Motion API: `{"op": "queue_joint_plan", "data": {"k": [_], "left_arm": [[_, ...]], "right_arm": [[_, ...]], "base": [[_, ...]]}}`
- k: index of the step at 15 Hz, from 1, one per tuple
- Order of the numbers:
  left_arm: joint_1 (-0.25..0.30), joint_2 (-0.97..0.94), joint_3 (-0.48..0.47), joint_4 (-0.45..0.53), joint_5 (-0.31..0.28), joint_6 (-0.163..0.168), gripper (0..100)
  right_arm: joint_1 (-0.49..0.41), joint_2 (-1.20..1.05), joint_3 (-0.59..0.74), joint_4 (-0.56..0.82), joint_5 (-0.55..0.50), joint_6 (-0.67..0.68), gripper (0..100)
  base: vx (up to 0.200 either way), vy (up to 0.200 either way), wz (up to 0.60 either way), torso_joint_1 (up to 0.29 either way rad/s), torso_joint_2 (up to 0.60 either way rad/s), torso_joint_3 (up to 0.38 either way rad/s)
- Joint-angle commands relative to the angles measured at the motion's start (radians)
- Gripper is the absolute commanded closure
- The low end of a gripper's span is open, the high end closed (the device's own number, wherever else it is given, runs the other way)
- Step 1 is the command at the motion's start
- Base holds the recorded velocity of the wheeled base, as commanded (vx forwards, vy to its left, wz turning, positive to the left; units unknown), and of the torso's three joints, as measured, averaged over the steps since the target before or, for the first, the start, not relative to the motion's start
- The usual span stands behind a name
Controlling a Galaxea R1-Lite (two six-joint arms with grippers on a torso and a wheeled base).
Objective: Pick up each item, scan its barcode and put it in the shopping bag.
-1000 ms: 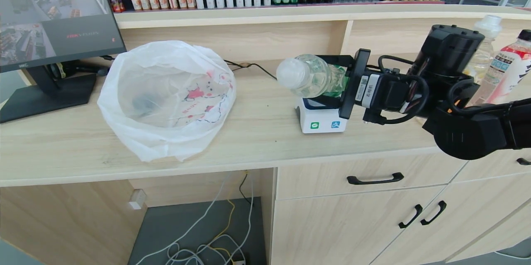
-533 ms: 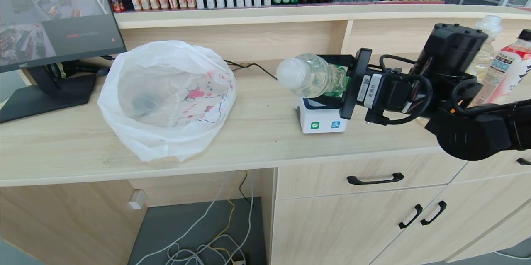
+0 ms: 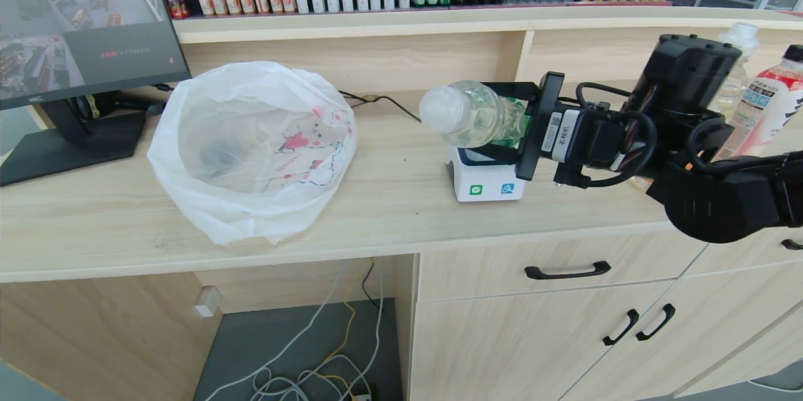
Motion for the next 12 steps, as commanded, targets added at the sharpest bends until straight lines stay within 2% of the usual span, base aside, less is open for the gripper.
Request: {"op": "queue_joint_plan", "data": {"k": [1, 9, 12], "left_arm": [[0.001, 0.0, 0.0, 0.0, 0.0, 0.0, 0], [-0.001, 0.0, 0.0, 0.0, 0.0, 0.0, 0], [0.001, 0.0, 0.0, 0.0, 0.0, 0.0, 0]], "right_arm": [[0.001, 0.001, -0.001, 0.0, 0.001, 0.0, 100], [0.001, 0.006, -0.006, 0.003, -0.004, 0.009, 100], [0.03, -0.029, -0.032, 0.023, -0.015, 0.119, 100]], "base": [[0.0, 0.0, 0.0, 0.0, 0.0, 0.0], [0.0, 0.0, 0.0, 0.0, 0.0, 0.0], [0.0, 0.0, 0.0, 0.0, 0.0, 0.0]]}}
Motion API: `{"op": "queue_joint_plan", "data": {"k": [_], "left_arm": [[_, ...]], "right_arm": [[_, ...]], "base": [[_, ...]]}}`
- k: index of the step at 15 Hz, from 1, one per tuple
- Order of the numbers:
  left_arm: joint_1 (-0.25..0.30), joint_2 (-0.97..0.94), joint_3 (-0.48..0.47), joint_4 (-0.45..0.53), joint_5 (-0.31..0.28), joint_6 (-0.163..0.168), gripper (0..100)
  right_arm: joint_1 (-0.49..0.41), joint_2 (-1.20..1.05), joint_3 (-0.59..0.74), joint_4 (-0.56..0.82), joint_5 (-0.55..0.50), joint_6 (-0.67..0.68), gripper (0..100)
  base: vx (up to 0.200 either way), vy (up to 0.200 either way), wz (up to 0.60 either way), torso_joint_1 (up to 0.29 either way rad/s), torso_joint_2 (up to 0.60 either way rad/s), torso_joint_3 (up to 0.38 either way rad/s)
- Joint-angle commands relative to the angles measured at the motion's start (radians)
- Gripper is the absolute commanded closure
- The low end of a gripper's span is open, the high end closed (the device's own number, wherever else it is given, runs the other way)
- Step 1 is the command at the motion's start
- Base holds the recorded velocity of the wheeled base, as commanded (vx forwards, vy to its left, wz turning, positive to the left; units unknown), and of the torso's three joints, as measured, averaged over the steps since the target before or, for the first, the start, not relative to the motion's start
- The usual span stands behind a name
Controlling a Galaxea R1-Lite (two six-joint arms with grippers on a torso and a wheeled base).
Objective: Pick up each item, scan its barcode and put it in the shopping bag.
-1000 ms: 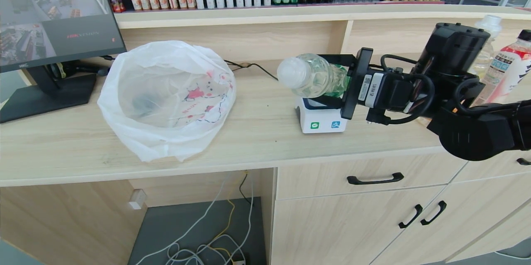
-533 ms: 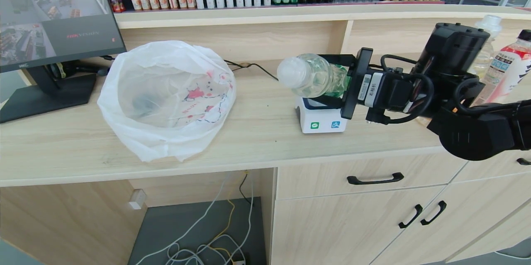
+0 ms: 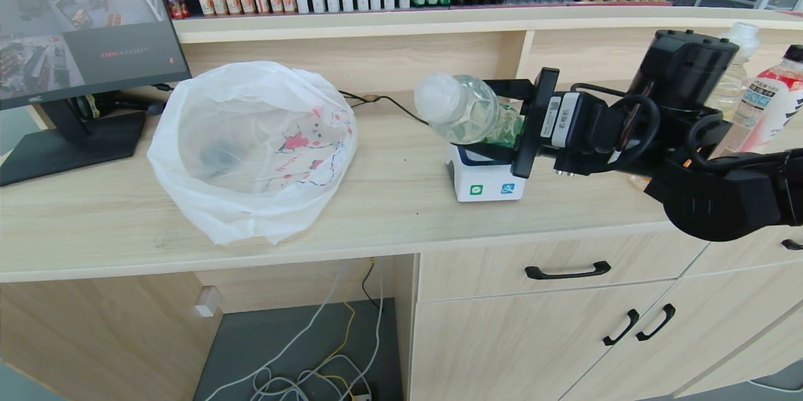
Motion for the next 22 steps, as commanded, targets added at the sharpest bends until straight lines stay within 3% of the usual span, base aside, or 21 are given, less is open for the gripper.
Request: {"op": "queue_joint_plan", "data": {"k": [1, 6, 9, 11, 12, 14, 16, 19, 22], "left_arm": [[-0.001, 0.0, 0.0, 0.0, 0.0, 0.0, 0], [0.0, 0.0, 0.0, 0.0, 0.0, 0.0, 0], [-0.001, 0.0, 0.0, 0.0, 0.0, 0.0, 0], [0.0, 0.0, 0.0, 0.0, 0.0, 0.0, 0], [-0.001, 0.0, 0.0, 0.0, 0.0, 0.0, 0], [0.0, 0.0, 0.0, 0.0, 0.0, 0.0, 0], [0.0, 0.0, 0.0, 0.0, 0.0, 0.0, 0], [-0.001, 0.0, 0.0, 0.0, 0.0, 0.003, 0], [-0.001, 0.0, 0.0, 0.0, 0.0, 0.001, 0]], "right_arm": [[0.008, -0.036, -0.019, -0.003, -0.007, 0.045, 100], [0.022, -0.085, 0.009, -0.067, -0.01, 0.253, 100], [0.026, -0.11, 0.114, -0.231, -0.074, 0.482, 100], [0.025, -0.113, 0.216, -0.386, -0.157, 0.617, 100], [0.028, -0.111, 0.282, -0.509, -0.264, 0.724, 100], [0.052, -0.111, 0.329, -0.584, -0.427, 0.823, 100], [0.061, -0.11, 0.36, -0.633, -0.573, 0.881, 100], [0.06, -0.087, 0.389, -0.698, -0.626, 0.945, 100], [0.072, -0.074, 0.387, -0.748, -0.8, 0.945, 100]], "base": [[0.0, 0.0, 0.0, 0.0, 0.0, 0.0], [0.0, 0.0, 0.0, 0.0, 0.0, 0.0], [0.0, 0.0, 0.0, 0.0, 0.0, 0.0], [0.0, 0.0, 0.0, 0.0, 0.0, 0.0], [0.0, 0.0, 0.0, 0.0, 0.0, 0.0], [0.0, 0.0, 0.0, 0.0, 0.0, 0.0], [0.0, 0.0, 0.0, 0.0, 0.0, 0.0], [0.0, 0.0, 0.0, 0.0, 0.0, 0.0], [0.0, 0.0, 0.0, 0.0, 0.0, 0.0]]}}
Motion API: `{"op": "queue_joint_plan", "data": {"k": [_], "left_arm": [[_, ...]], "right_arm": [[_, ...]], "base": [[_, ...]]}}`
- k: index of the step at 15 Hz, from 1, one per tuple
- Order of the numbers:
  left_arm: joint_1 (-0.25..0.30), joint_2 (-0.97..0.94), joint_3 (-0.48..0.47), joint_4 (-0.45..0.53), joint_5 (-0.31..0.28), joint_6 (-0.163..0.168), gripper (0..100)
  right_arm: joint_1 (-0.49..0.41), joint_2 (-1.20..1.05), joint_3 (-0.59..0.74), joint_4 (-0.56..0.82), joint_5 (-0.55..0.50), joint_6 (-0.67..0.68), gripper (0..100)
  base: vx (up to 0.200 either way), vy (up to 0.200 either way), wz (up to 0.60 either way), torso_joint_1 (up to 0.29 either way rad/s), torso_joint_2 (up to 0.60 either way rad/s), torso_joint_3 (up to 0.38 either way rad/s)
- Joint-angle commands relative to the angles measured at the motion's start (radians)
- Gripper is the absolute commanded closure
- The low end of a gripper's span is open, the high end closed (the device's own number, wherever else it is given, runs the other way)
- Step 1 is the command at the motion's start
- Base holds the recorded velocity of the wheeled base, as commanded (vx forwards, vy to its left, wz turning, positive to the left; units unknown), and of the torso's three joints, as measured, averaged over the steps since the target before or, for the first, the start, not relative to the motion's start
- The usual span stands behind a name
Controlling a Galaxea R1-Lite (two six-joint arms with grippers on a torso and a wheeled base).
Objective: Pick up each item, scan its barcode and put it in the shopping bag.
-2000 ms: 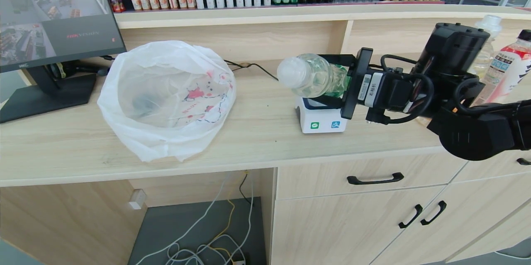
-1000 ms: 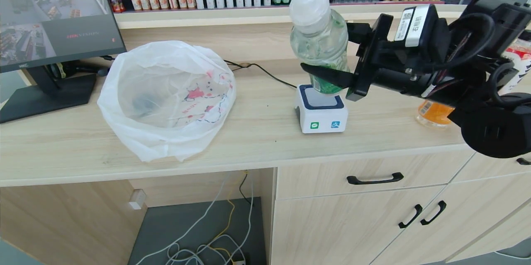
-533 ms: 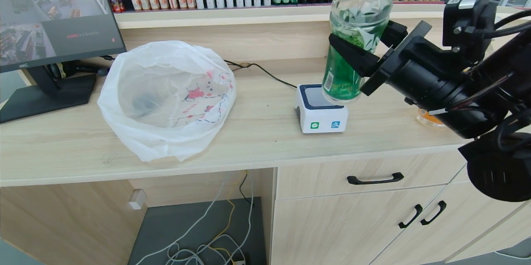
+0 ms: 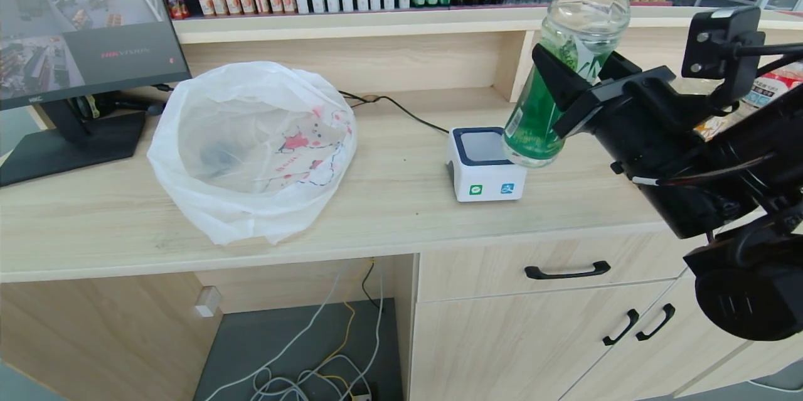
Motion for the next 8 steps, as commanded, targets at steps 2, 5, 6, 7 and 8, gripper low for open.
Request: {"op": "queue_joint_plan", "data": {"k": [2, 5, 6, 7, 8], "left_arm": [[0.0, 0.0, 0.0, 0.0, 0.0, 0.0, 0], [0.0, 0.0, 0.0, 0.0, 0.0, 0.0, 0], [0.0, 0.0, 0.0, 0.0, 0.0, 0.0, 0], [0.0, 0.0, 0.0, 0.0, 0.0, -0.002, 0], [0.0, 0.0, 0.0, 0.0, 0.0, -0.002, 0]], "right_arm": [[0.036, 0.032, -0.018, -0.026, -0.104, -0.001, 100], [0.052, 0.115, -0.145, -0.026, -0.107, 0.001, 100], [0.047, 0.123, -0.151, -0.026, -0.109, -0.001, 100], [0.048, 0.126, -0.154, -0.026, -0.109, -0.001, 100], [0.048, 0.126, -0.154, -0.026, -0.109, -0.001, 100]], "base": [[0.0, 0.0, 0.0, 0.0, 0.0, 0.0], [0.0, 0.0, 0.0, 0.0, 0.0, 0.0], [0.0, 0.0, 0.0, 0.0, 0.0, 0.0], [0.0, 0.0, 0.0, 0.0, 0.0, 0.0], [0.0, 0.0, 0.0, 0.0, 0.0, 0.0]]}}
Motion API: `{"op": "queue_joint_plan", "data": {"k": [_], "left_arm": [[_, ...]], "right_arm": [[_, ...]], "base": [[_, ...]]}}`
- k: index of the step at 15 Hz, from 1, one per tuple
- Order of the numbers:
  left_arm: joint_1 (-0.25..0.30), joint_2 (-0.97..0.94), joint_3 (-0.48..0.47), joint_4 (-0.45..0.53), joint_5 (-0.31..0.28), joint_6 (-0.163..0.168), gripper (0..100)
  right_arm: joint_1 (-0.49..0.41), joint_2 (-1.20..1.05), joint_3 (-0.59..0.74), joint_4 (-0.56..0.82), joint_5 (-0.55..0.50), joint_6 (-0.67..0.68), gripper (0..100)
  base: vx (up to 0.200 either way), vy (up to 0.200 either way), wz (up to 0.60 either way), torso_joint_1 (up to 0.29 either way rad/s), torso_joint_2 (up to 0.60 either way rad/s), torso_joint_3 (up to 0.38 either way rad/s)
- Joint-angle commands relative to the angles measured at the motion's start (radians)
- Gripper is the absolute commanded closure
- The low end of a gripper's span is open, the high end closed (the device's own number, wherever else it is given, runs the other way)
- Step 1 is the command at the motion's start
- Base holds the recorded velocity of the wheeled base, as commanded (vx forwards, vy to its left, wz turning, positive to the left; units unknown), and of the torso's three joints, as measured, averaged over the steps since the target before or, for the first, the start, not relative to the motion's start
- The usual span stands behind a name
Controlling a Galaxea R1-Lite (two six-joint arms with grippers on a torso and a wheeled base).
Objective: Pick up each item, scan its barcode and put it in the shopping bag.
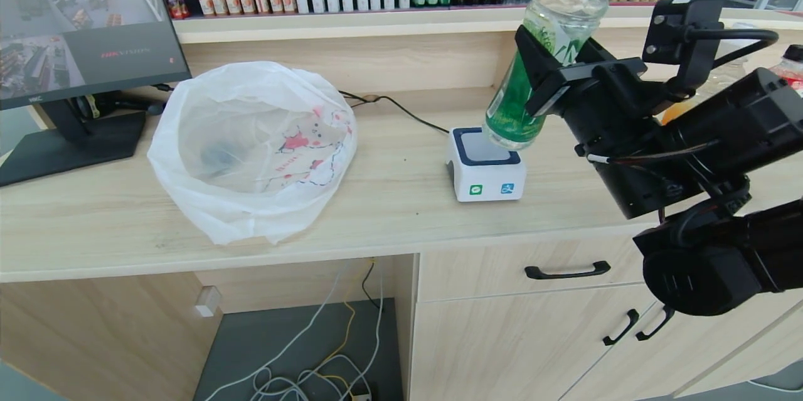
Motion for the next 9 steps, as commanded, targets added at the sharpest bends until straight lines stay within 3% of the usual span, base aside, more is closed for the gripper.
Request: {"op": "queue_joint_plan", "data": {"k": [1, 9], "left_arm": [[0.0, 0.0, 0.0, 0.0, 0.0, 0.0, 0], [0.0, 0.0, 0.0, 0.0, 0.0, -0.002, 0]], "right_arm": [[0.001, 0.026, -0.01, -0.002, 0.002, -0.001, 100], [-0.04, 0.022, -0.024, -0.002, 0.002, 0.001, 100]], "base": [[0.0, 0.0, 0.0, 0.0, 0.0, 0.0], [0.0, 0.2, 0.0, 0.002, 0.0, 0.004]]}}
